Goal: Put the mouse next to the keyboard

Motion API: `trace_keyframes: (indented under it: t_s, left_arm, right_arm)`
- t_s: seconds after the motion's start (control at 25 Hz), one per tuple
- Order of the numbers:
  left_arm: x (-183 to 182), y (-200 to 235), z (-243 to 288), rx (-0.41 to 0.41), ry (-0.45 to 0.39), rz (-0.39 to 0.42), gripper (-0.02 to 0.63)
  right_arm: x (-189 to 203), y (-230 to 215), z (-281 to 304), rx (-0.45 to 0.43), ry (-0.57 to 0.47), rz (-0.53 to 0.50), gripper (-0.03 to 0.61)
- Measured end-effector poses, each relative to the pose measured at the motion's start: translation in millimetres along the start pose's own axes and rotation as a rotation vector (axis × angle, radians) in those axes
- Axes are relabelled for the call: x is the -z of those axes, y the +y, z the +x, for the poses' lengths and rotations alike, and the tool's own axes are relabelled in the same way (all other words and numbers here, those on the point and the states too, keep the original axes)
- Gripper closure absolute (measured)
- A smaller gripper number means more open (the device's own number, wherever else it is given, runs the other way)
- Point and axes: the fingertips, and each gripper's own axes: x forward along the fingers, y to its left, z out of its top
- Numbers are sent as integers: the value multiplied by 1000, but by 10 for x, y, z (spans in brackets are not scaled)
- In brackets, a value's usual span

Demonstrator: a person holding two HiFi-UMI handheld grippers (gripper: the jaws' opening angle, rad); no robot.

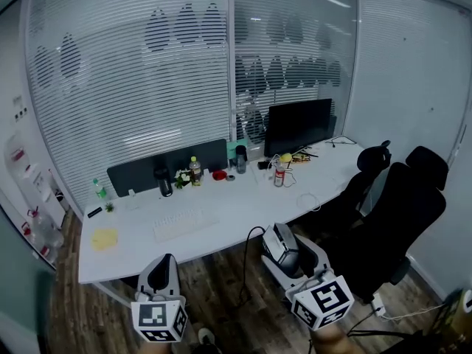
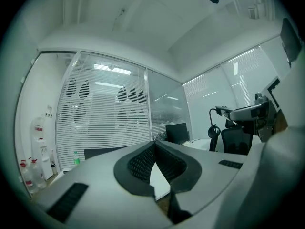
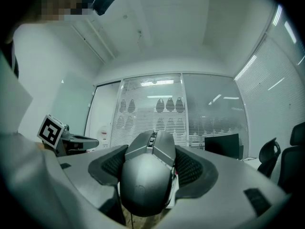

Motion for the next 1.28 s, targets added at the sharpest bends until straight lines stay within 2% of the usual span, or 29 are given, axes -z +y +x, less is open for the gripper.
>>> trace_keyframes:
  t_s: [0.32,0.64,0.84,1.12,1.28]
  left_arm:
    - [74,232,703,23,-12,-18,584]
    - [115,712,1540,64,-18,-31,584]
    - [263,936,1952,84,-5,-39,584]
    - [354,1262,2471,98,23,-17,583]
    - [414,1354,2728,132,35,0,583]
  right_arm:
    - [27,-208,554,24,8,-31,277]
    - [108,-379,1456,43,26,-38,278]
    - [257,-462,1956,48,62,-27,278]
    - [316,-559,2600,60,93,-33,278]
    - [387,-610,2886,72,105,-24,278]
